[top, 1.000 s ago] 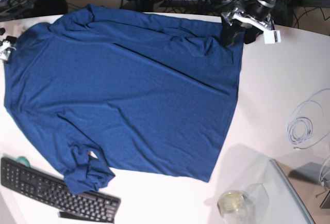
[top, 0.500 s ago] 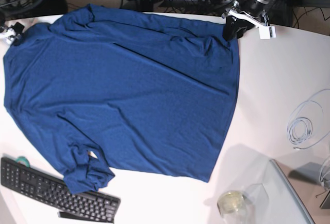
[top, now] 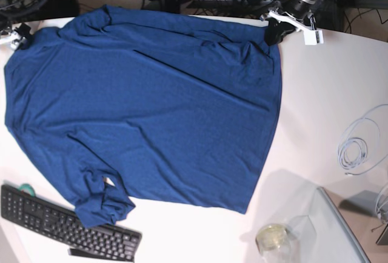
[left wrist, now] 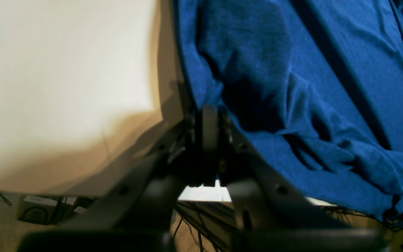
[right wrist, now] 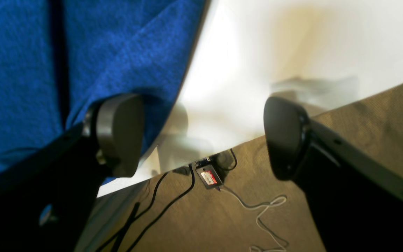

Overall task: Layout the t-shirt on the table in an organized manner, then fold the t-shirt properly
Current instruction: 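Drag the shirt corners apart with both grippers toward the table edge, then hold both shirt corners and pull them taut away from each other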

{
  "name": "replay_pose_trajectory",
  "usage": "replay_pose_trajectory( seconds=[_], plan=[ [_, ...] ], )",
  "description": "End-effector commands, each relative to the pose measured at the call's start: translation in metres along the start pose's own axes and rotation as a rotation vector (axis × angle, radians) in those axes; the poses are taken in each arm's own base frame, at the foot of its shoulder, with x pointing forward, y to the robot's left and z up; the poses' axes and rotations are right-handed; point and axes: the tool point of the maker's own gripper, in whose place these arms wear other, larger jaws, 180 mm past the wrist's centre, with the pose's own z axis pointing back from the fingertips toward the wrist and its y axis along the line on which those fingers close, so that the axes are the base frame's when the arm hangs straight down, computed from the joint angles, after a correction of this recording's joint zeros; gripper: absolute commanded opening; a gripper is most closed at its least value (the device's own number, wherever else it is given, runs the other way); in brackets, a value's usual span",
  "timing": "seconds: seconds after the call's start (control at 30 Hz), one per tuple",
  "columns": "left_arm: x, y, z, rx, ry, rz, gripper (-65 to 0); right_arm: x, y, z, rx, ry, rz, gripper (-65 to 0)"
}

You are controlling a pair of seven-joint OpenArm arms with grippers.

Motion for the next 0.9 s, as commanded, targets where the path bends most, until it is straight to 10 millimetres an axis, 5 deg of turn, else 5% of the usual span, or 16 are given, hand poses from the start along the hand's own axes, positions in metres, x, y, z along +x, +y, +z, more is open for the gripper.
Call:
replay_pose_trajectory(
  seconds=[0.0, 0.17, 0.47, 0.67, 0.87],
  plan=[
    [0.002, 0.002, 0.003, 0.004, -0.003, -0.010, -65.0, -0.005, 0.000, 0.001, 0.001, 0.032, 0.007, -15.5],
    [0.003, 0.002, 0.003, 0.004, -0.004, -0.011, -65.0, -0.017, 0.012, -0.001, 0.017, 0.067, 0.008, -15.5],
    [0.003, 0.002, 0.003, 0.004, -0.004, -0.011, -65.0, 0.000, 0.031, 0.014, -0.007, 0.005, 0.118, -16.1],
    [0.003, 0.002, 0.003, 0.004, -0.004, -0.011, -65.0, -0.008, 0.045, 0.020, -0.005, 0.027, 0.124, -16.1],
    [0.003, 0.003, 0.003, 0.006, -0.005, -0.010, -65.0, -0.010, 0.065, 0.027, 0.127, -0.013, 0.069, -16.1]
  ],
)
